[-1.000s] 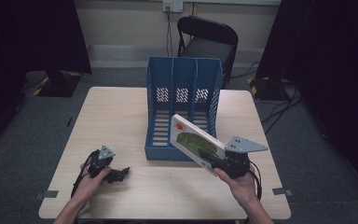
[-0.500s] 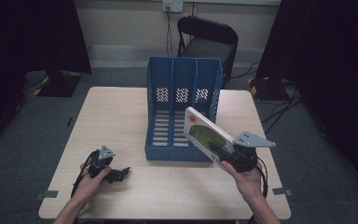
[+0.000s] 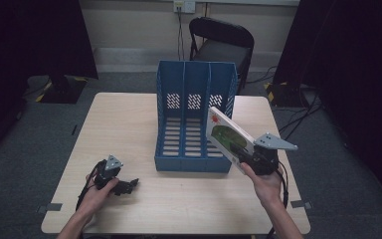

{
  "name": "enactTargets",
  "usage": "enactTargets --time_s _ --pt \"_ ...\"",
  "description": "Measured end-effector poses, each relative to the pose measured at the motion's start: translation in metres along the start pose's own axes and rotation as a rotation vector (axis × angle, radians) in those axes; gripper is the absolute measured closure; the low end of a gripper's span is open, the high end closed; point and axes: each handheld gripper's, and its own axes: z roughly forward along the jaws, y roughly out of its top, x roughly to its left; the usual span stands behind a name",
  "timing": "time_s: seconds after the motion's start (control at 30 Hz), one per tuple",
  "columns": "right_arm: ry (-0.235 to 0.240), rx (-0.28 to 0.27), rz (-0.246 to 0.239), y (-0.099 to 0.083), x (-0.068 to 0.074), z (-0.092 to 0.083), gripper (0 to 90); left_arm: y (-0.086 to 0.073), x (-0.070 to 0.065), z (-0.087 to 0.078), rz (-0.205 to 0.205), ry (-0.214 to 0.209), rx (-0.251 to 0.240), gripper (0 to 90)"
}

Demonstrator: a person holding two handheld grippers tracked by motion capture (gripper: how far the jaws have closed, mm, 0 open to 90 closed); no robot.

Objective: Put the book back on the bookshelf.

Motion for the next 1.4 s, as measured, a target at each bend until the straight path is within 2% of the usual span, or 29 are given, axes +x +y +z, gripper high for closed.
enactTargets --time_s 0.37,0.43,0.57,0.6,0.83,0.9,1.1,1.27,1.3,1.4 --pt "-0.086 0.011 0.024 0.003 -0.009 0.019 76.8 0.0 0.0 0.0 0.001 -0.001 0.0 1.1" --pt "-0.109 0.02 0.018 0.005 -0.009 0.024 76.8 0.0 0.0 0.0 0.0 -0.001 -0.001 1.1" --pt "-0.126 0.026 0.015 0.006 -0.009 0.032 76.8 0.0 0.0 0.0 0.0 0.0 0.0 1.1" --pt "-0.139 0.031 0.022 0.007 -0.009 0.039 76.8 0.0 0.0 0.0 0.0 0.0 0.0 1.1" --pt "-0.182 0.032 0.046 0.01 -0.008 0.053 76.8 0.0 0.0 0.0 0.0 -0.001 0.0 1.1" --pt "-0.207 0.039 0.061 0.012 -0.009 0.06 76.8 0.0 0.0 0.0 0.0 0.0 0.0 1.1" --pt "-0.227 0.054 0.08 0.012 -0.01 0.075 76.8 0.0 0.0 0.0 -0.001 -0.001 0.0 1.1" --pt "-0.253 0.071 0.062 0.011 -0.009 0.084 76.8 0.0 0.0 0.0 -0.002 0.0 -0.001 1.1" --pt "-0.271 0.084 0.074 0.01 -0.011 0.089 76.8 0.0 0.0 0.0 0.0 0.001 -0.001 1.1" --pt "-0.28 0.092 0.089 0.009 -0.011 0.095 76.8 0.0 0.0 0.0 0.002 -0.005 0.002 1.0"
